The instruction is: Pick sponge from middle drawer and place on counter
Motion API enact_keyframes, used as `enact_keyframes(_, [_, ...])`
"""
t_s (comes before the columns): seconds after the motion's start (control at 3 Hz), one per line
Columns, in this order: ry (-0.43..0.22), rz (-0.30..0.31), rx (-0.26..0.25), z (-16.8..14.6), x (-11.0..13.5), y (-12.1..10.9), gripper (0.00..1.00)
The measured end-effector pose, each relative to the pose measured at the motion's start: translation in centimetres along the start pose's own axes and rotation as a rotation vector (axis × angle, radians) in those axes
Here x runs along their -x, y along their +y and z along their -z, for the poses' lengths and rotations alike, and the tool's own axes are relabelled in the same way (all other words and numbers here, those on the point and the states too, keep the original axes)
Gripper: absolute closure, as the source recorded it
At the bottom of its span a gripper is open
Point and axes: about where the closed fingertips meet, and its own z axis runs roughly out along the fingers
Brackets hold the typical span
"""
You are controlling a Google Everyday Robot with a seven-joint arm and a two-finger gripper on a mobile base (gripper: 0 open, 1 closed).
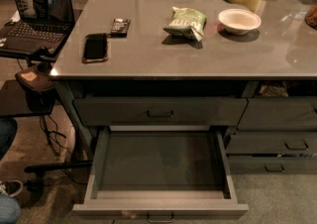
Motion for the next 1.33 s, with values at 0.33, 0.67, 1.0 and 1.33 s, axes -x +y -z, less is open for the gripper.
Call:
enact_keyframes(0.33, [0.001, -0.001, 0.002, -0.1, 0.0, 0.1, 1.0])
enact_keyframes(0.67, [-0.004, 0.024, -0.043, -1.9, -1.2, -0.5, 1.0])
enact_keyframes(1.0, [0.023, 0.066, -0.135, -5.8, -3.6, -4.1, 1.0])
enact_keyframes(1.33, [-0.016, 0.088, -0.091, -9.8, -1.6, -2.7, 1.0])
